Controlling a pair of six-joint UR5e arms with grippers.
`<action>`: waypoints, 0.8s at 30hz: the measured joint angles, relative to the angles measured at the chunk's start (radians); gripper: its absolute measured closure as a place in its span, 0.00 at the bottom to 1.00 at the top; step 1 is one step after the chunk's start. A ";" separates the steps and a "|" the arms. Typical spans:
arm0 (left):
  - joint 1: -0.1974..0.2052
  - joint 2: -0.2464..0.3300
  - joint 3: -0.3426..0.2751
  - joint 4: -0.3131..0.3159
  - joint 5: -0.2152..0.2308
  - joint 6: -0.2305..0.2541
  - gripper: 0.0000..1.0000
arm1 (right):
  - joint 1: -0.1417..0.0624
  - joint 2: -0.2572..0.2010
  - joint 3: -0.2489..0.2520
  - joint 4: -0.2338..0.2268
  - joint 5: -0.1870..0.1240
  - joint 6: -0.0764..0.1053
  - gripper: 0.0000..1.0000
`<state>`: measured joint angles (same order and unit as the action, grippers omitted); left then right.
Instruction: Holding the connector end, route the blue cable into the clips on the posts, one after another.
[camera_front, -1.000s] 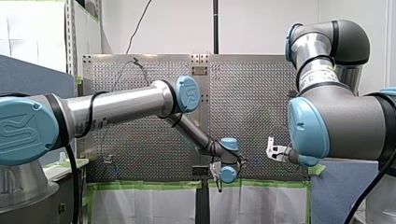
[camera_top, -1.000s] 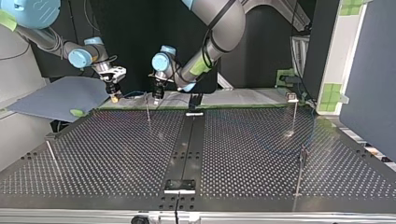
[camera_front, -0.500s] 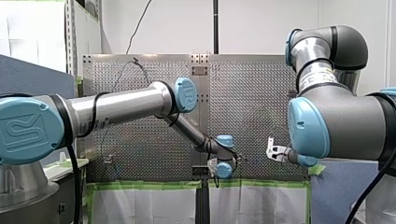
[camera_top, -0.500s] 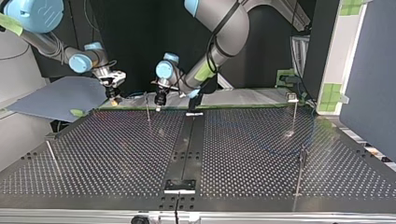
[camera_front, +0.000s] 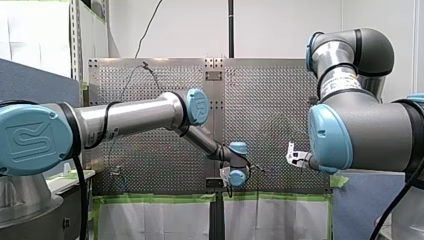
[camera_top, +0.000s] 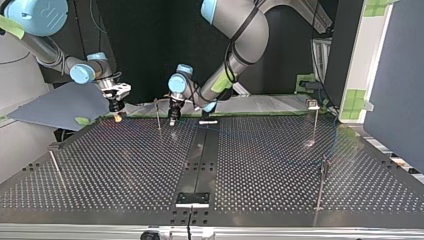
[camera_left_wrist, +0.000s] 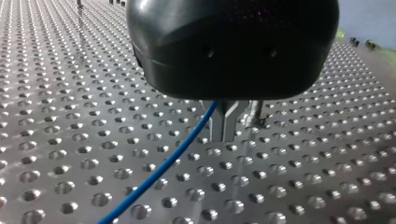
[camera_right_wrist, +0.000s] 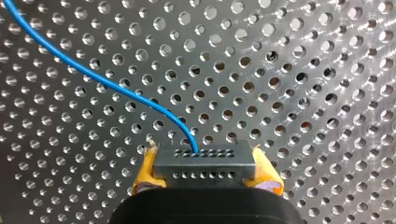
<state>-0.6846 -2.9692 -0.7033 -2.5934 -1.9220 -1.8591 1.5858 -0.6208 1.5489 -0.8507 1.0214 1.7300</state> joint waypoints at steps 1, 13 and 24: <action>0.002 0.000 0.006 -0.005 -0.002 0.000 1.00 | -0.001 0.001 -0.002 0.000 0.000 0.001 1.00; 0.015 0.000 0.015 -0.019 -0.010 0.003 1.00 | 0.000 0.055 -0.033 0.025 0.000 -0.013 1.00; 0.014 0.001 0.014 -0.082 0.013 0.011 0.35 | -0.003 0.064 -0.046 0.034 -0.001 -0.016 1.00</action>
<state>-0.6710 -2.9682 -0.6890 -2.6759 -1.9092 -1.8480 1.5825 -0.5565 1.5032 -0.8170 1.0207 1.7139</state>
